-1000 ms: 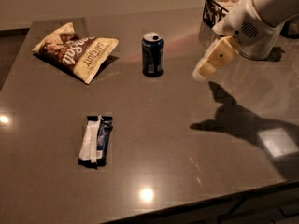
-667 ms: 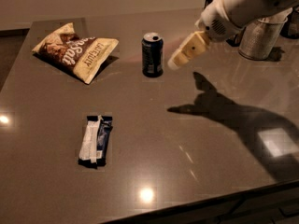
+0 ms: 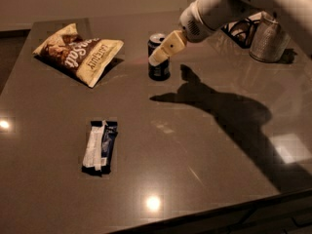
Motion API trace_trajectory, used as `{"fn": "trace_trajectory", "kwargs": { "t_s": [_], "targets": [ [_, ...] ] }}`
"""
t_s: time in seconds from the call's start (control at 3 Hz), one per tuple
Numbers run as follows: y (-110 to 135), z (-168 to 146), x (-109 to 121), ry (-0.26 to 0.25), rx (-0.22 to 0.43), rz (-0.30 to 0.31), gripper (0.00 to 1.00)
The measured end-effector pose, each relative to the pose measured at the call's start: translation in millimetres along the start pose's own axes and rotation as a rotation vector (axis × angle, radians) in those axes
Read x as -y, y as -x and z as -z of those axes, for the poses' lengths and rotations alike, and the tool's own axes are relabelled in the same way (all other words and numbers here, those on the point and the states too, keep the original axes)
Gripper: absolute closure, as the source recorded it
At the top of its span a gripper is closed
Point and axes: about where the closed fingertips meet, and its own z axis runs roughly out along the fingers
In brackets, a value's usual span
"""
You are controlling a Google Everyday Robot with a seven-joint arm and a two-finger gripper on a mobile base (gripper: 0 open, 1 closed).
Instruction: Move pepsi can near brown chip bag
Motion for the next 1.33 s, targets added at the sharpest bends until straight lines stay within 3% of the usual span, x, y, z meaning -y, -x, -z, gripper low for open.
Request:
{"fn": "trace_trajectory", "kwargs": {
  "t_s": [0.67, 1.33],
  "targets": [
    [14.2, -38.1, 4.3, 0.030, -0.002, -0.028, 0.00],
    [24.9, -47.3, 1.1, 0.047, -0.005, -0.019, 0.41]
  ]
}}
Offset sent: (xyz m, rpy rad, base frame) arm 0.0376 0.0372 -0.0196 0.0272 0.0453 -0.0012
